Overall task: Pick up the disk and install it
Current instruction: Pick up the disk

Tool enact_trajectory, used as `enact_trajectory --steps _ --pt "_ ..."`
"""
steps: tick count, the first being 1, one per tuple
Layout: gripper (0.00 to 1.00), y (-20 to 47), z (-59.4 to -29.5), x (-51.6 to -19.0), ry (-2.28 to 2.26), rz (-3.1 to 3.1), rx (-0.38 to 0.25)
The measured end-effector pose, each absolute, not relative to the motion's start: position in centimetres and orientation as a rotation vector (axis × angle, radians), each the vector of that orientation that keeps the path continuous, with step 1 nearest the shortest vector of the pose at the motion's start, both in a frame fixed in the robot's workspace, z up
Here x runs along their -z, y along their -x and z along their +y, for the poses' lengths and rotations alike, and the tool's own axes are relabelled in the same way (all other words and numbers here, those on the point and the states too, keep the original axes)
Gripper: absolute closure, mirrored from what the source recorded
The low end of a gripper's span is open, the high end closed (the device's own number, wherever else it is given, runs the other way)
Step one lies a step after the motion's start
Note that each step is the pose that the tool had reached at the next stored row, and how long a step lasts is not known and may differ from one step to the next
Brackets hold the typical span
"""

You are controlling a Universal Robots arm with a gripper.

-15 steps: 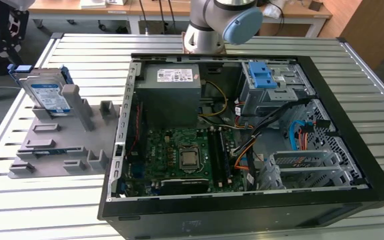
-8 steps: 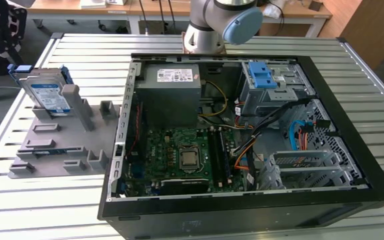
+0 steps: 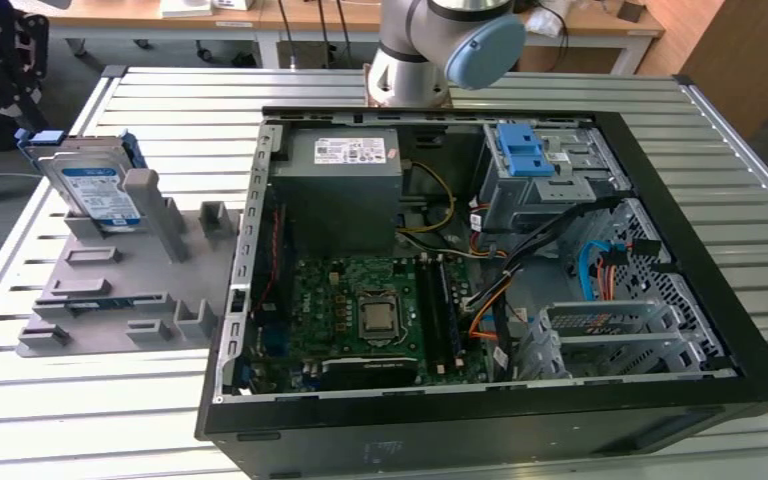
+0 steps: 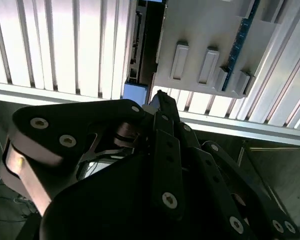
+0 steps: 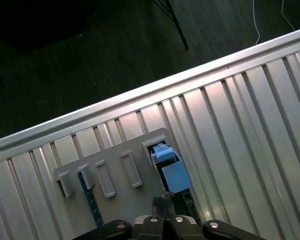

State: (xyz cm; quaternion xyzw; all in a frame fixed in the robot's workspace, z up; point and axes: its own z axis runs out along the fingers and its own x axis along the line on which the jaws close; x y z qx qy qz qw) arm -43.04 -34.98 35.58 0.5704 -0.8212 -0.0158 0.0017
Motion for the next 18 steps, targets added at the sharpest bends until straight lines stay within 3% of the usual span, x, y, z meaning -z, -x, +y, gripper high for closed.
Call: enact_trajectory --steps 15,18 --pt "0.89 43.09 -34.98 -35.34 -2.067 -2.363 0.042" --pt "0.83 43.09 -34.98 -35.34 -2.067 -2.362 0.042"
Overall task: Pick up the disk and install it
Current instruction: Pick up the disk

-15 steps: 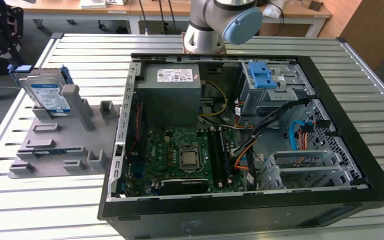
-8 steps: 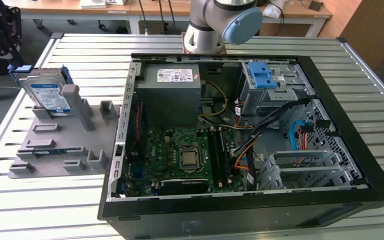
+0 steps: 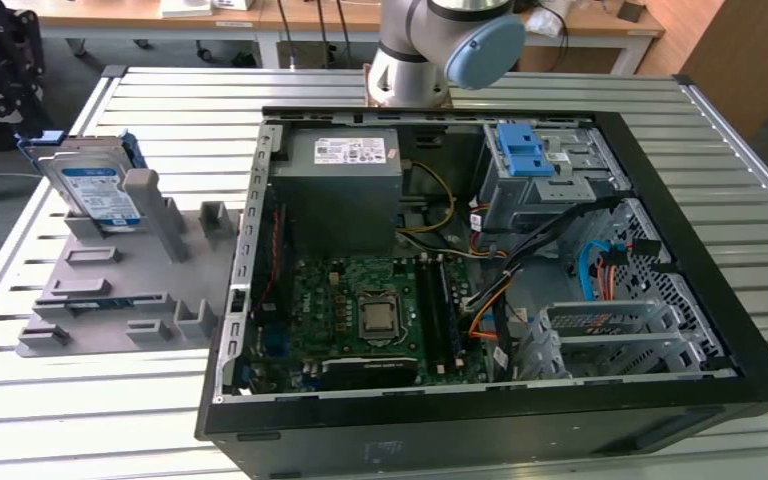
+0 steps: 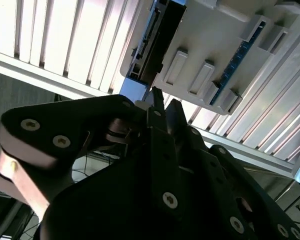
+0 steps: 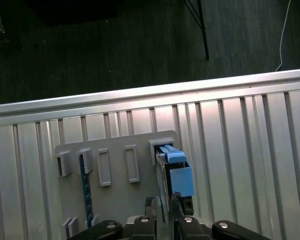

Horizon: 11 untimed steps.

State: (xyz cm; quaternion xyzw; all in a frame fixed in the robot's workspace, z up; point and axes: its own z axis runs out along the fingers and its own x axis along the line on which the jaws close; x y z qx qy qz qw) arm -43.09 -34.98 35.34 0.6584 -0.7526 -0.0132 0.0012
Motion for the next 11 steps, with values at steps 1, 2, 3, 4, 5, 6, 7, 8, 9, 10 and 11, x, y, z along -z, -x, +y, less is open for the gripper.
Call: enact_trajectory --steps 1,2,3,4,5,6,7,8,9,10,11 --pt "0.77 43.08 -34.98 -35.34 -2.067 -2.362 0.042" --pt "0.71 43.09 -34.98 -35.33 -2.067 -2.362 0.042" --pt "0.71 43.09 -34.98 -35.29 -2.067 -2.362 0.042" --pt "0.65 43.09 -34.98 -35.24 -2.067 -2.363 0.041" --pt "0.59 43.09 -34.98 -35.18 -2.067 -2.363 0.041" --pt "0.59 43.10 -34.98 -35.11 -2.067 -2.363 0.041" --pt "0.53 43.12 -34.96 -35.04 -2.068 -2.363 0.040" --pt "0.47 43.14 -34.91 -34.96 -2.068 -2.364 0.039" --pt "0.47 43.15 -34.84 -34.88 -2.068 -2.364 0.038" --pt "0.42 43.18 -34.76 -34.80 -2.068 -2.364 0.037" --pt "0.36 43.20 -34.68 -34.69 -2.069 -2.364 0.037"
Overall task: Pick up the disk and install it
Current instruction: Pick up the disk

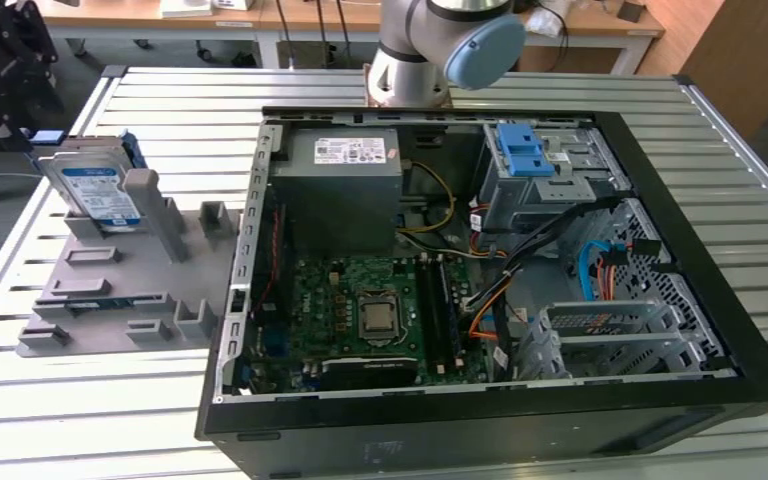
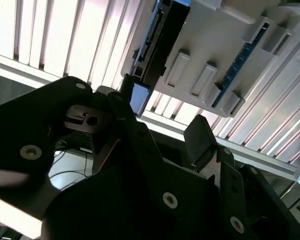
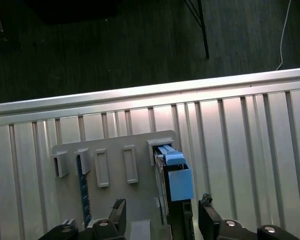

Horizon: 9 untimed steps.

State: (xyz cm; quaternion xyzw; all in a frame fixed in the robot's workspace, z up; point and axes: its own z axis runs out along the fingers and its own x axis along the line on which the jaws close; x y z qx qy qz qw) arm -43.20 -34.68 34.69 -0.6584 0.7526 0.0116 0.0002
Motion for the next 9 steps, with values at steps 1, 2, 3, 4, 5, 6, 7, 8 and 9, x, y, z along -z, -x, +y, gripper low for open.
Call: enact_trajectory --steps 1,2,3,4,5,6,7,8,9 --pt "0.36 43.22 -34.64 -34.56 2.068 2.364 -0.036" --pt "0.29 43.24 -34.64 -34.47 2.074 2.359 -0.036" --pt "0.29 43.24 -34.64 -34.40 2.088 2.347 -0.036" --pt "0.29 43.25 -34.64 -34.33 2.102 2.334 -0.036" --pt "0.29 43.26 -34.64 -34.26 2.113 2.324 -0.036" --pt "0.29 43.32 -34.62 -34.19 2.117 2.321 -0.036" --pt "0.29 43.38 -34.58 -34.11 2.117 2.321 -0.034" --pt "0.29 43.44 -34.51 -34.02 2.118 2.322 -0.032" --pt "0.29 43.50 -34.43 -33.93 2.119 2.323 -0.030"
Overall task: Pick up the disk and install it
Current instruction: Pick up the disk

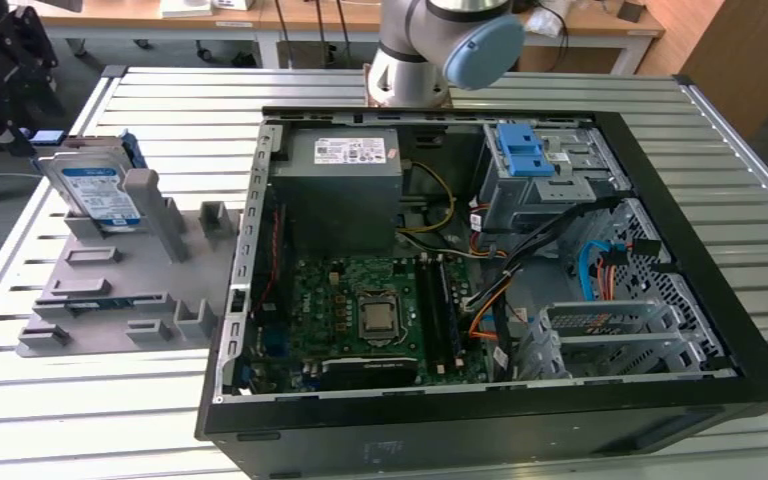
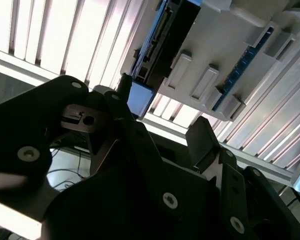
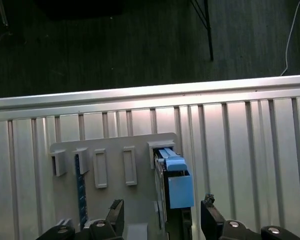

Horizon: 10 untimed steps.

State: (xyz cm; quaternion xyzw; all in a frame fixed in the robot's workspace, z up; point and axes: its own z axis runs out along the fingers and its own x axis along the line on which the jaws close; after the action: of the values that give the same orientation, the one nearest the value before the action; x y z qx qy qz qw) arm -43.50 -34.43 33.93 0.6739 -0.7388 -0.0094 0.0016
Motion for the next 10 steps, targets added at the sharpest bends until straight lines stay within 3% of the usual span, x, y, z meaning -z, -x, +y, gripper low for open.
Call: enact_trajectory --steps 10 --pt "0.29 44.2 -33.2 -32.7 -2.114 -2.318 0.019"
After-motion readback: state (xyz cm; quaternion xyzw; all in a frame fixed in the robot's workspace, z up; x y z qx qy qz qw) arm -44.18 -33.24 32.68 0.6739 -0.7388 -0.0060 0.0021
